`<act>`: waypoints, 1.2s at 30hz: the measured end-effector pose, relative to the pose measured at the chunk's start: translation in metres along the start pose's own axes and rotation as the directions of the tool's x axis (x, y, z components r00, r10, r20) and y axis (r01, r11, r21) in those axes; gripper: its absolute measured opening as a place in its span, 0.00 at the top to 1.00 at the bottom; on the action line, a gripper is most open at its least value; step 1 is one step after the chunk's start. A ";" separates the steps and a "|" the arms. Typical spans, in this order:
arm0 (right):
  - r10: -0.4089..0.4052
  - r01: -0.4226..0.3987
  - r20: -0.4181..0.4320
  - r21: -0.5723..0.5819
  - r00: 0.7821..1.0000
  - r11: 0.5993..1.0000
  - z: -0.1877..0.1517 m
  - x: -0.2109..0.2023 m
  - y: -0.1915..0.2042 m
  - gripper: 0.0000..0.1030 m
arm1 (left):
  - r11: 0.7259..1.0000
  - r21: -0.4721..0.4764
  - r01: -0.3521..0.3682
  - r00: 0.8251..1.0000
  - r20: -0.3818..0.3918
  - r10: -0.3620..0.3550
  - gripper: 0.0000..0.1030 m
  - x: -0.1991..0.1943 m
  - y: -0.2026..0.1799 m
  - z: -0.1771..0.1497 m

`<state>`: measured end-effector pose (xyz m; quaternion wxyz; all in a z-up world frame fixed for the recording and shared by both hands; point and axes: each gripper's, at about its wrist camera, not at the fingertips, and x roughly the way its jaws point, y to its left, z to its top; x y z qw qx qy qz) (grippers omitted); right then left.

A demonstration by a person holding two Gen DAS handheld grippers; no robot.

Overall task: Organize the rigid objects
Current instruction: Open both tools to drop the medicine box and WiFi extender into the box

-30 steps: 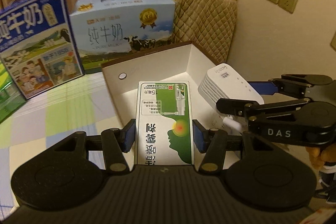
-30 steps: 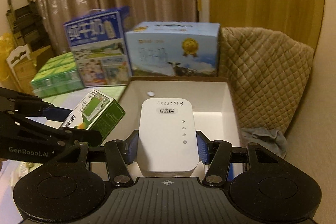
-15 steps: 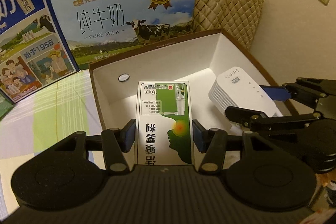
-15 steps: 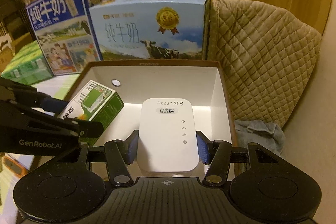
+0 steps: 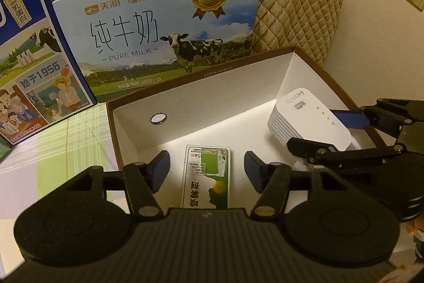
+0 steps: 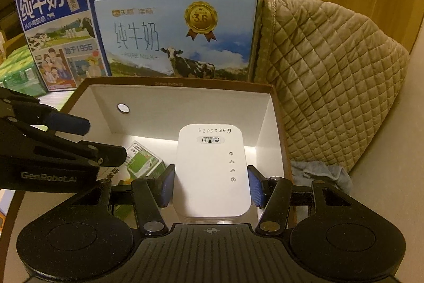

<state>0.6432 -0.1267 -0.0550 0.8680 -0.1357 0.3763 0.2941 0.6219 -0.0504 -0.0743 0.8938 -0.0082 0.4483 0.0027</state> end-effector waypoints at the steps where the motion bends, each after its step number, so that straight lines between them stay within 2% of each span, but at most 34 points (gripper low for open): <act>1: 0.001 -0.001 -0.003 0.005 1.000 1.000 0.000 0.001 -0.001 0.49 | 1.000 -0.002 0.002 1.000 -0.002 -0.002 0.43 0.000 0.001 0.000; 4: 0.003 -0.003 -0.002 0.017 1.000 1.000 -0.002 0.003 -0.003 0.49 | 1.000 -0.001 0.006 1.000 -0.007 -0.006 0.43 0.001 0.002 -0.002; 7: 0.014 -0.015 0.043 0.029 0.999 0.999 -0.002 -0.002 -0.006 0.49 | 1.000 0.000 0.012 1.000 -0.011 -0.012 0.43 0.001 0.002 -0.003; 22: 0.034 -0.035 0.026 0.067 0.999 0.997 -0.014 -0.035 -0.012 0.47 | 0.997 0.002 0.074 0.997 -0.017 -0.074 0.43 -0.023 0.002 -0.016; 30: 0.030 -0.036 0.043 0.126 0.999 0.991 -0.024 -0.066 -0.012 0.46 | 0.993 -0.012 0.115 0.993 -0.006 -0.115 0.43 -0.050 0.001 -0.028; 36: 0.035 -0.047 0.071 0.181 0.997 0.982 -0.035 -0.098 -0.010 0.36 | 0.991 -0.024 0.132 0.991 0.012 -0.132 0.43 -0.083 0.004 -0.041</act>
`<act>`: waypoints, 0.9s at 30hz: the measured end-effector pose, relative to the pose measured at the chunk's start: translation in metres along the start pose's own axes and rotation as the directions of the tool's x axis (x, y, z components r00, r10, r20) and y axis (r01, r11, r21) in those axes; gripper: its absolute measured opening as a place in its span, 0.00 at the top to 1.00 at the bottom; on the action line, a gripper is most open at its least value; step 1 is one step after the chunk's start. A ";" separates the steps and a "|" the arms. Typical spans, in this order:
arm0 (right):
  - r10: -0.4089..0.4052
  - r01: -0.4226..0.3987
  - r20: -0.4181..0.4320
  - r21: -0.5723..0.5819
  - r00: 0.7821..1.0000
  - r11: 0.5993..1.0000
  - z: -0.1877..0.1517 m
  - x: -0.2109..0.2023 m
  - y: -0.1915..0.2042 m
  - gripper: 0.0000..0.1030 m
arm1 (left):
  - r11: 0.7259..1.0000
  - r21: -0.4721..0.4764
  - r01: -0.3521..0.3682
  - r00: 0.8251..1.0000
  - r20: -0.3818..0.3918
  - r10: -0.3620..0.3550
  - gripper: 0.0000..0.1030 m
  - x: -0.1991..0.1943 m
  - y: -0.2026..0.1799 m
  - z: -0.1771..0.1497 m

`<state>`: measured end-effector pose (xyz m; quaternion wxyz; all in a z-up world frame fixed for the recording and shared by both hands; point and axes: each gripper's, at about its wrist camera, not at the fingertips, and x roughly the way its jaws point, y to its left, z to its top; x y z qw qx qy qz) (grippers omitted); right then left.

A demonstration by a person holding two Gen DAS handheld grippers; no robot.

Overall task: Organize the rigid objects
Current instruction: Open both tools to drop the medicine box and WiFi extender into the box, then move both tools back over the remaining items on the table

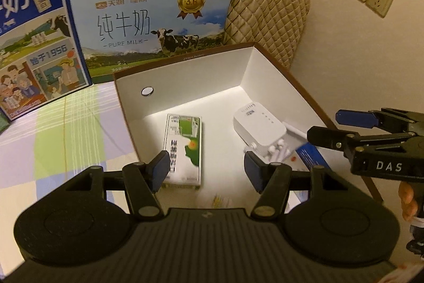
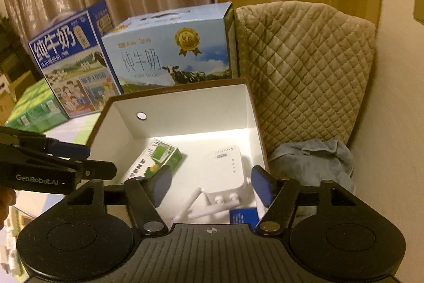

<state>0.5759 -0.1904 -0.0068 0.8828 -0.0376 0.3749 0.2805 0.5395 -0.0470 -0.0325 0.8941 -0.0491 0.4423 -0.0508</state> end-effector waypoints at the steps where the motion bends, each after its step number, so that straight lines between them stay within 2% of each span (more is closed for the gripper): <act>1: 0.001 -0.001 0.003 0.008 1.000 1.000 -0.002 -0.005 0.001 0.34 | 1.000 -0.002 0.001 1.000 0.002 -0.001 0.43 -0.006 0.000 -0.003; 8: 0.009 -0.009 0.011 0.065 1.000 0.998 -0.021 -0.040 0.010 0.31 | 1.000 -0.006 0.007 1.000 0.002 -0.007 0.43 -0.045 -0.004 -0.027; 19: 0.011 -0.014 0.032 0.101 0.999 0.995 -0.046 -0.090 0.036 0.30 | 0.999 -0.045 0.014 0.999 0.044 -0.012 0.43 -0.111 -0.004 -0.069; 27: 0.059 -0.061 0.026 0.099 0.998 0.993 -0.071 -0.115 0.059 0.30 | 0.996 -0.084 0.014 0.998 0.057 -0.009 0.43 -0.147 -0.001 -0.105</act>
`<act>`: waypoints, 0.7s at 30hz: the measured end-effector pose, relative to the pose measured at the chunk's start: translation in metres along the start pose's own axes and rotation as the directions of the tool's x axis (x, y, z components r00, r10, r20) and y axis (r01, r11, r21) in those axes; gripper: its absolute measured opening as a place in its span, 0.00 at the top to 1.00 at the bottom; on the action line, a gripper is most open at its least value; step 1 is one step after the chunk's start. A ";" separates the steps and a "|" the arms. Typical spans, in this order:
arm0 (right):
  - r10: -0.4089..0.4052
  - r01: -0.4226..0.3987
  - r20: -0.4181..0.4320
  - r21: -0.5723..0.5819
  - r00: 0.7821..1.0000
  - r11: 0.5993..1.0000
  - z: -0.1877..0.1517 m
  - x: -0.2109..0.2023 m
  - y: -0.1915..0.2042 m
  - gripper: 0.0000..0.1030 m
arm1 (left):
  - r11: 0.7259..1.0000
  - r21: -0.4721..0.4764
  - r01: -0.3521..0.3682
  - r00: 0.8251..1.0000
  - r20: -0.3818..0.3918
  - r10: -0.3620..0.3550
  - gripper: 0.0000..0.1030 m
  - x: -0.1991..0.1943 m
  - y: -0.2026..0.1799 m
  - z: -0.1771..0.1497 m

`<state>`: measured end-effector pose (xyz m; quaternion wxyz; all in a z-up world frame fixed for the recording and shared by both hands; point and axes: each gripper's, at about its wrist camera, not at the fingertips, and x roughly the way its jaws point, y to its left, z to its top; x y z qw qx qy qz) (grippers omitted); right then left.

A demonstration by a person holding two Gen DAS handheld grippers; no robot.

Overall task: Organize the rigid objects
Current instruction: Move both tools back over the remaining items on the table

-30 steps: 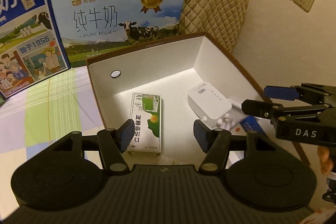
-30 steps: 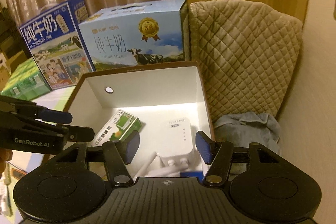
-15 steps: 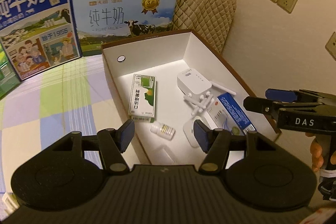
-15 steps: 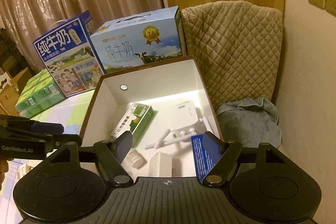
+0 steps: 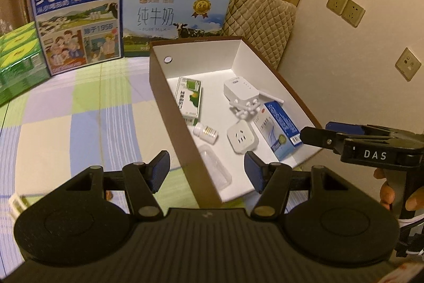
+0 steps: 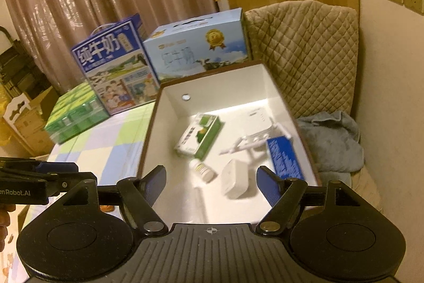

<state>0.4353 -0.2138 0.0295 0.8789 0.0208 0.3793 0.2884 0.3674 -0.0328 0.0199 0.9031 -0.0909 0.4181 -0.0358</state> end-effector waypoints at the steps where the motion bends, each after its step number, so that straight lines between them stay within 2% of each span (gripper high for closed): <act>1: 0.002 -0.002 -0.001 0.001 1.000 1.000 -0.002 -0.002 0.002 0.30 | 1.000 -0.004 -0.001 1.000 0.001 0.001 0.43 -0.004 0.001 -0.005; 21: 0.068 -0.071 -0.108 -0.023 0.992 0.997 -0.070 -0.013 0.054 0.30 | 0.987 -0.149 -0.055 0.997 -0.056 0.047 0.43 -0.055 0.043 -0.082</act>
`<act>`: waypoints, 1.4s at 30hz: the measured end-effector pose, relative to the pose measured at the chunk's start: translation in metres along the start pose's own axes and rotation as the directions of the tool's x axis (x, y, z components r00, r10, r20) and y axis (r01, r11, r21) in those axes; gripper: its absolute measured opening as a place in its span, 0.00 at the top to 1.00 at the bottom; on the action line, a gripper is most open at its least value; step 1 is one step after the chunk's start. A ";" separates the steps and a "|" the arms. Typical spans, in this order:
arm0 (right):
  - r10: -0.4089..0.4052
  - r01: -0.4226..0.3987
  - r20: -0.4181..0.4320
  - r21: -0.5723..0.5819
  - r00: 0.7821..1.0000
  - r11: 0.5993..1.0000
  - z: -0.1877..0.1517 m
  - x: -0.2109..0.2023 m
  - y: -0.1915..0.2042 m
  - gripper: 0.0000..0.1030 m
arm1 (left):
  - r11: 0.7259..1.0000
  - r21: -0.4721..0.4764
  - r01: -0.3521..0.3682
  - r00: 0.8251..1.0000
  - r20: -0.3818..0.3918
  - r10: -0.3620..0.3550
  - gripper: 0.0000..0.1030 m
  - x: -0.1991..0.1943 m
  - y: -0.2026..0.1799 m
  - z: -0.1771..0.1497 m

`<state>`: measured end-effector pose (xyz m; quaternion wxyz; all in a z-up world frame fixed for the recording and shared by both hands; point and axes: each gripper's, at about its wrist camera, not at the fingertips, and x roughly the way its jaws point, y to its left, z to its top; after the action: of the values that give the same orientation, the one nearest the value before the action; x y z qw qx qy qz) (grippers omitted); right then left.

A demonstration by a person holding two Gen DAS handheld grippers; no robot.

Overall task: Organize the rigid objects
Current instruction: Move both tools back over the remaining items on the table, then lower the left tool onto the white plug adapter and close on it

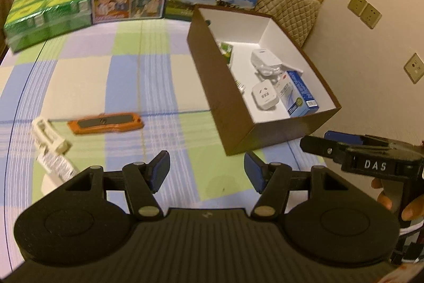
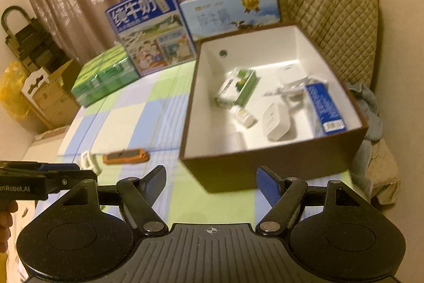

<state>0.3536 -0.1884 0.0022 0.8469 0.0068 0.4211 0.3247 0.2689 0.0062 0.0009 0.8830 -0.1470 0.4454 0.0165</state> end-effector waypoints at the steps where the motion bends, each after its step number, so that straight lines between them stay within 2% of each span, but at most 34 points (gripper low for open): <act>1: 0.007 -0.007 -0.011 -0.005 1.000 1.000 -0.003 0.001 0.003 0.30 | 1.000 -0.007 -0.006 1.000 -0.003 0.006 0.43 -0.001 0.003 -0.003; 15: 0.095 -0.108 -0.124 -0.101 0.988 0.989 -0.029 0.035 0.055 0.30 | 0.987 -0.132 -0.091 0.996 -0.028 0.088 0.44 -0.026 0.054 -0.043; 25: 0.130 -0.161 -0.194 -0.151 0.972 0.975 -0.041 0.064 0.089 0.30 | 0.954 -0.236 -0.184 0.983 -0.046 0.178 0.44 -0.042 0.100 -0.068; 33: 0.126 -0.169 -0.237 -0.171 0.963 0.971 -0.050 0.085 0.109 0.30 | 0.941 -0.245 -0.233 0.972 -0.059 0.225 0.44 -0.040 0.123 -0.083; 42: 0.107 -0.154 -0.258 -0.169 0.960 0.974 -0.058 0.100 0.124 0.30 | 0.941 -0.228 -0.249 0.969 -0.061 0.241 0.44 -0.038 0.141 -0.090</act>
<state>0.2878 -0.0506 -0.0708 0.7612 -0.0855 0.4896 0.4166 0.1525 0.1199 -0.0538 0.8434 -0.1937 0.4692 0.1760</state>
